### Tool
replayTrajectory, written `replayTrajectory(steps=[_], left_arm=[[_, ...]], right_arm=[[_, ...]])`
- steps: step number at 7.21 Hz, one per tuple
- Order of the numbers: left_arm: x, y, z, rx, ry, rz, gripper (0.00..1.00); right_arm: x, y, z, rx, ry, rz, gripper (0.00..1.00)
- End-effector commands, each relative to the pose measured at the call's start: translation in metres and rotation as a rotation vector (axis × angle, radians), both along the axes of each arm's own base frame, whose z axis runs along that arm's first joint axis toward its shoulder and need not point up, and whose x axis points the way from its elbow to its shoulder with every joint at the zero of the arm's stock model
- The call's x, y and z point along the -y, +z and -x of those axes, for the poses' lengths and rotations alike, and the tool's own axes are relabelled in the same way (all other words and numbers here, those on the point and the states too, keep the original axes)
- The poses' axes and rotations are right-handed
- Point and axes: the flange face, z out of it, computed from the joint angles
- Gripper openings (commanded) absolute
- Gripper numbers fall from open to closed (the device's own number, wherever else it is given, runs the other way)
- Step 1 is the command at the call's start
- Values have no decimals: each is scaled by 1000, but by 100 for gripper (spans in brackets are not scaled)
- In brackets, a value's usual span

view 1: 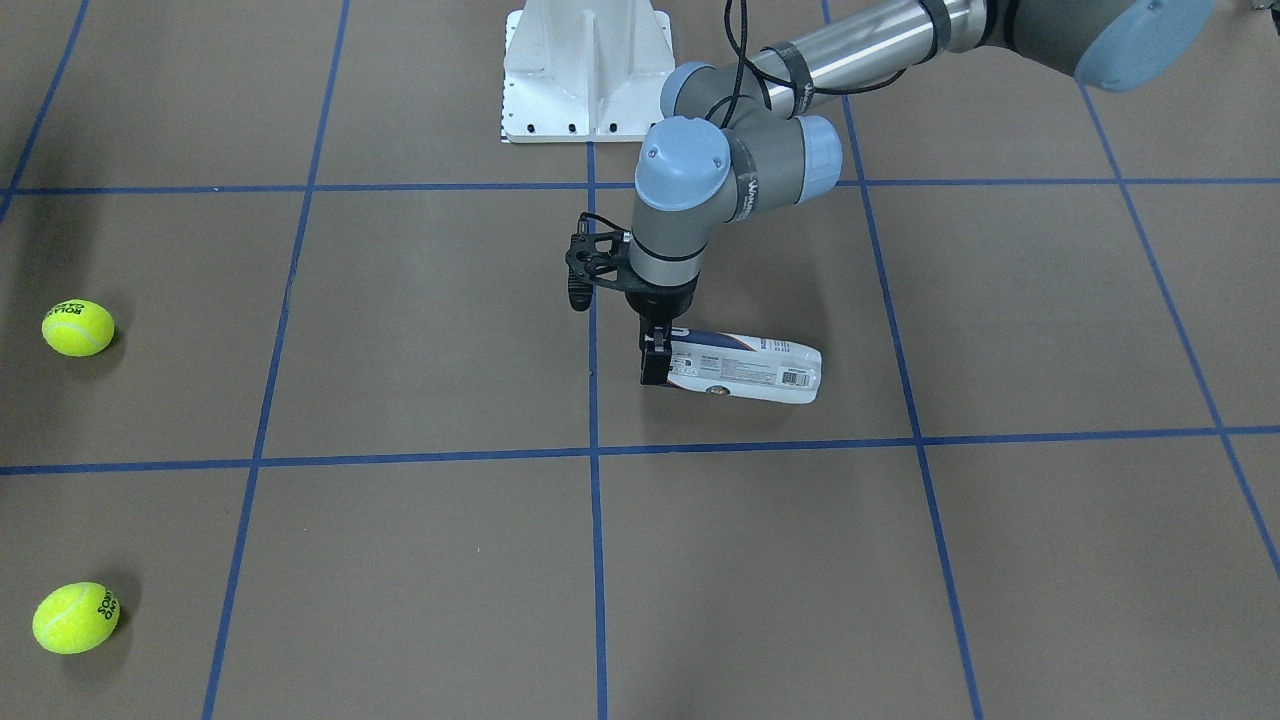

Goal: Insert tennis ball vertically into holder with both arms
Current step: 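Lower the left gripper and grasp the can near its open end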

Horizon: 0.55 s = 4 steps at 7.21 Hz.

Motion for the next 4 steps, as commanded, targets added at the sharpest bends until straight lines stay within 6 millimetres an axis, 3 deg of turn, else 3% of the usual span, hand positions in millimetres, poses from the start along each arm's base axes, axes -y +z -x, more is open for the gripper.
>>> replayTrajectory(steps=[1, 4], left_arm=[[0, 5, -6, 2, 6, -3, 100], [2, 4, -5, 14, 26, -51, 93]], right_arm=[[0, 0, 0, 0, 0, 0, 100], [0, 0, 0, 1, 0, 0, 100]])
